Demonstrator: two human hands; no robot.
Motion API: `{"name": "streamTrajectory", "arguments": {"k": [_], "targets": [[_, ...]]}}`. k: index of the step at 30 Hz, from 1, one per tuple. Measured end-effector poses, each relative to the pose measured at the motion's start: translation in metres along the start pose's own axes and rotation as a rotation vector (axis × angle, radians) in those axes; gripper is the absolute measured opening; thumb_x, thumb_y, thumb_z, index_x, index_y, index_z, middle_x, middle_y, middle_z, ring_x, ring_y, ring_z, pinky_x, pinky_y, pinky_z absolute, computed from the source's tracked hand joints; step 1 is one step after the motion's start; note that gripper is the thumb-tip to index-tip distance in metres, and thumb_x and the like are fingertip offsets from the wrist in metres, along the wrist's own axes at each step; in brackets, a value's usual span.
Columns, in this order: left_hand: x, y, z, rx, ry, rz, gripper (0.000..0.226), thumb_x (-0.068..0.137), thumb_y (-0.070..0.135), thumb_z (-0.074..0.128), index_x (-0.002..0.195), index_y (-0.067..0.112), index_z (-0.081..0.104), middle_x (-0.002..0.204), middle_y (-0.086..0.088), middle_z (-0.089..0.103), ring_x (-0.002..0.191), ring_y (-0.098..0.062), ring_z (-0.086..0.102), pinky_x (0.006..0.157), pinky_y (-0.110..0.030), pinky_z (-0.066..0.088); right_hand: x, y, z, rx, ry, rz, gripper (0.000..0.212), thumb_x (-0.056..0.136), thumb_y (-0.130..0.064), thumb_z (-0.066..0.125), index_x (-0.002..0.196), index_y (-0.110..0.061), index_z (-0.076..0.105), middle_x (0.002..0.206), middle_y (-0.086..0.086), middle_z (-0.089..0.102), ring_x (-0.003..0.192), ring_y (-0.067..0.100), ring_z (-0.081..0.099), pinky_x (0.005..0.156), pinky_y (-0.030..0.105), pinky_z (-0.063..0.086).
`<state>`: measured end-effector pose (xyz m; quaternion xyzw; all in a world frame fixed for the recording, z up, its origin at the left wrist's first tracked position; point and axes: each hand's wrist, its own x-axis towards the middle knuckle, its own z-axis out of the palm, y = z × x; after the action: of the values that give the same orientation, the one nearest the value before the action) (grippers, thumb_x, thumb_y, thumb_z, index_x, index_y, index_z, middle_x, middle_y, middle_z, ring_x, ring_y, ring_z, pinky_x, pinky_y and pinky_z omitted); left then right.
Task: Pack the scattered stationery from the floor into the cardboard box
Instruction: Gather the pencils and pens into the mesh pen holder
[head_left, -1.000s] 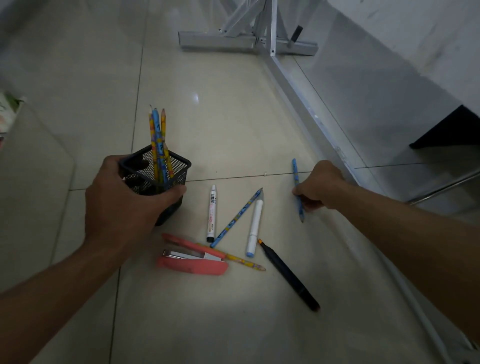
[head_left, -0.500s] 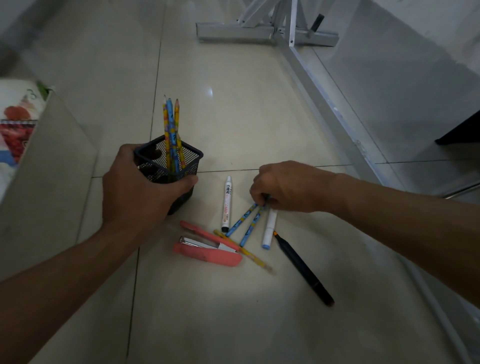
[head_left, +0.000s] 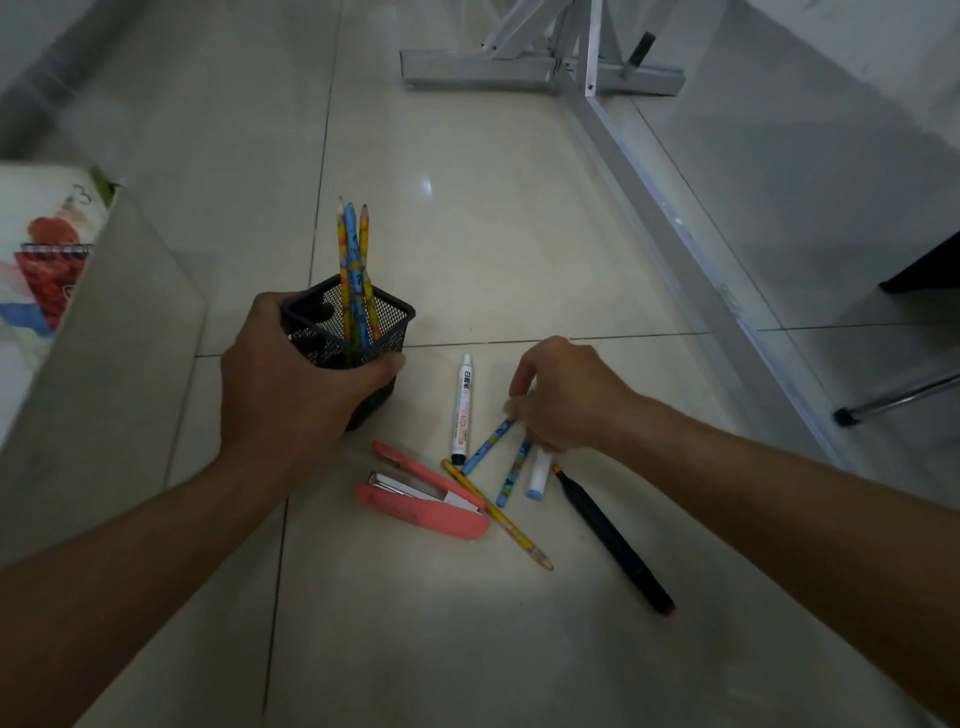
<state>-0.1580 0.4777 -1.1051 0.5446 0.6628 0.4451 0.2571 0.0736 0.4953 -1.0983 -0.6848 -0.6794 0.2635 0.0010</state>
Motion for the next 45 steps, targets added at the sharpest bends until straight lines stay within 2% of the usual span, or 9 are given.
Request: {"name": "streamTrajectory", "arguments": {"k": [6,9,16,27,34,36,38,42,45], "targets": [[0.000,-0.001,0.000,0.012,0.003,0.008,0.084,0.056,0.043,0.093,0.127,0.018,0.055,0.110,0.015,0.059,0.097,-0.004,0.059,0.061,0.000,0.041,0.015,-0.012,0.017,-0.002,0.026,0.133,0.018,0.088,-0.016,0.073,0.078,-0.004,0.064,0.064,-0.001,0.050,0.056,0.010,0.047,0.043,0.020,0.036],[0.000,-0.001,-0.002,-0.002,-0.004,0.009,0.084,0.057,0.041,0.093,0.127,0.017,0.055,0.111,0.014,0.058,0.097,-0.004,0.059,0.059,0.006,0.040,0.017,-0.019,0.016,-0.051,0.020,0.163,0.041,0.084,-0.011,0.076,0.061,-0.013,0.042,0.064,-0.001,0.044,0.053,0.008,0.041,0.041,0.021,0.027],[0.000,-0.003,-0.006,0.010,0.000,0.010,0.084,0.058,0.042,0.092,0.128,0.016,0.055,0.111,0.015,0.058,0.097,-0.002,0.058,0.060,0.004,0.041,0.010,-0.021,0.021,-0.067,0.008,0.141,0.046,0.082,-0.003,0.072,0.057,-0.013,0.036,0.061,0.000,0.041,0.054,0.009,0.038,0.044,0.023,0.024],[0.001,-0.003,0.001,0.011,-0.005,0.019,0.084,0.057,0.040,0.093,0.128,0.016,0.055,0.112,0.012,0.060,0.097,-0.005,0.059,0.059,0.004,0.041,-0.017,-0.010,0.007,-0.163,0.024,0.160,0.040,0.091,-0.011,0.069,0.071,-0.014,0.035,0.071,-0.001,0.030,0.057,0.010,0.033,0.050,0.024,0.033],[0.001,-0.005,0.005,-0.003,-0.010,0.024,0.086,0.056,0.041,0.093,0.128,0.016,0.055,0.121,0.004,0.065,0.102,-0.010,0.062,0.070,-0.009,0.045,-0.016,-0.014,0.024,-0.115,0.047,0.126,0.040,0.091,-0.004,0.062,0.071,-0.017,0.030,0.088,0.003,0.045,0.097,0.024,0.051,0.075,0.027,0.034],[0.001,-0.006,0.004,-0.002,-0.008,0.022,0.086,0.055,0.042,0.094,0.128,0.016,0.056,0.119,0.004,0.066,0.101,-0.010,0.063,0.071,-0.011,0.046,-0.017,-0.012,0.023,-0.108,0.086,0.142,0.017,0.091,-0.008,0.065,0.096,-0.009,0.049,0.118,0.011,0.051,0.115,0.030,0.053,0.079,0.029,0.038],[0.001,-0.008,0.004,0.001,-0.004,0.017,0.086,0.054,0.042,0.094,0.127,0.016,0.056,0.120,0.002,0.067,0.101,-0.011,0.063,0.072,-0.013,0.046,-0.019,-0.009,0.021,-0.140,0.101,0.168,0.038,0.093,-0.015,0.066,0.125,-0.005,0.047,0.134,0.016,0.046,0.123,0.034,0.050,0.090,0.033,0.043],[0.002,-0.009,0.004,0.005,0.000,0.018,0.086,0.054,0.042,0.094,0.127,0.016,0.057,0.120,0.001,0.067,0.101,-0.012,0.064,0.072,-0.011,0.045,-0.017,-0.001,0.019,-0.150,0.098,0.190,0.046,0.094,-0.021,0.065,0.131,-0.002,0.045,0.134,0.019,0.049,0.129,0.031,0.047,0.102,0.032,0.042],[0.002,-0.008,0.005,0.008,-0.002,0.024,0.086,0.055,0.042,0.094,0.127,0.016,0.057,0.121,0.002,0.067,0.100,-0.011,0.063,0.070,-0.008,0.043,-0.015,0.002,0.020,-0.099,0.095,0.217,0.043,0.091,-0.020,0.068,0.125,-0.002,0.048,0.131,0.020,0.052,0.126,0.029,0.047,0.090,0.027,0.040]]}}
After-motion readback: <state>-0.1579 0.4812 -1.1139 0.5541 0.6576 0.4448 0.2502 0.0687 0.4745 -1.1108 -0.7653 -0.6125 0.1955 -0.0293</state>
